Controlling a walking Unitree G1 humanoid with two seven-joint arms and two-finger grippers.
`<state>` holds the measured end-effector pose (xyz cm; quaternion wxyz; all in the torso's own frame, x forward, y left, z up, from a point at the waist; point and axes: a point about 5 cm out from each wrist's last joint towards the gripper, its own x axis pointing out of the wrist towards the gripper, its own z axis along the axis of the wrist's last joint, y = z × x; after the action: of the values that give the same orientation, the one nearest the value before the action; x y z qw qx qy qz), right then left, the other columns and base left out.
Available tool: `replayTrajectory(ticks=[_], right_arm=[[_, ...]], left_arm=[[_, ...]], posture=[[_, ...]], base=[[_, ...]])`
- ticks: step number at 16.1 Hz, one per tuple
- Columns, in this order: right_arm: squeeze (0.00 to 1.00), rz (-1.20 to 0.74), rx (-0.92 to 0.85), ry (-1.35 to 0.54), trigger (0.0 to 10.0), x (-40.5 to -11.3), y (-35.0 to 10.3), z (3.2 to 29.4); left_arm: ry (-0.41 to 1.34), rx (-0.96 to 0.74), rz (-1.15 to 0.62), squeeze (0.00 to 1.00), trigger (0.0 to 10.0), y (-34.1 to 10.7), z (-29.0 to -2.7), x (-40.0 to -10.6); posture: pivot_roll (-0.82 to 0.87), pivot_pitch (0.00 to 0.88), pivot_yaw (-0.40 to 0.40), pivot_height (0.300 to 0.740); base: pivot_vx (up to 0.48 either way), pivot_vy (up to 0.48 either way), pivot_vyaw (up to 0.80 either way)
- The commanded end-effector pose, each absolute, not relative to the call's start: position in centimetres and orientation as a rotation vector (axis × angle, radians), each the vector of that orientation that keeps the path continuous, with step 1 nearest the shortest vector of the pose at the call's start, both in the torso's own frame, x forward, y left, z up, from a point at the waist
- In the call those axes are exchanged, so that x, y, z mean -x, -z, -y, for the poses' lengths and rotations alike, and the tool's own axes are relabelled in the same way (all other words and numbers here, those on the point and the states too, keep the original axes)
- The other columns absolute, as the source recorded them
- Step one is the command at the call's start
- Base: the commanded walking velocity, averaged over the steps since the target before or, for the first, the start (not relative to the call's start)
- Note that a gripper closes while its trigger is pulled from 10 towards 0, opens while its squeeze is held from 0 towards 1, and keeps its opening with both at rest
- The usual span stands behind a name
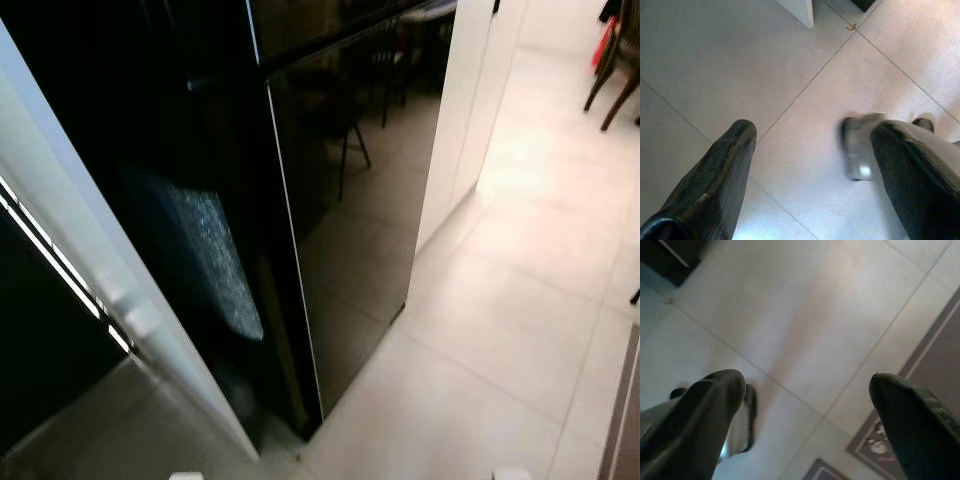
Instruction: Restocking fridge
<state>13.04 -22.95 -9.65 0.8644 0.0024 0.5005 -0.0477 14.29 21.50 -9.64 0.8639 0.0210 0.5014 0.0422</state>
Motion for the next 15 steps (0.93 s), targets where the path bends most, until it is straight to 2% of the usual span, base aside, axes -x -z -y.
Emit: replayTrajectory(ticks=[1,5,15], right_arm=[[0.00,-1.057,-0.030,0.098,10.0,-12.80,9.92,22.13],[0.00,-1.058,-0.037,0.145,10.0,-12.79,9.86,22.60],[0.00,-1.069,-0.040,0.180,10.0,-12.61,9.91,22.79]], left_arm=[[-0.091,-0.065,-1.076,0.00,10.0,9.78,-22.16,-13.55],[-0.096,-0.053,-1.077,0.00,10.0,9.80,-22.10,-13.52],[-0.077,-0.051,-1.087,0.00,10.0,9.85,-22.04,-13.43]], posture=[[-0.12,0.000,0.062,0.740],[-0.13,0.000,0.065,0.740],[-0.13,0.000,0.070,0.740]], base=[[0.000,-0.401,0.00],[0.000,-0.065,0.00],[0.000,0.000,-0.77]])
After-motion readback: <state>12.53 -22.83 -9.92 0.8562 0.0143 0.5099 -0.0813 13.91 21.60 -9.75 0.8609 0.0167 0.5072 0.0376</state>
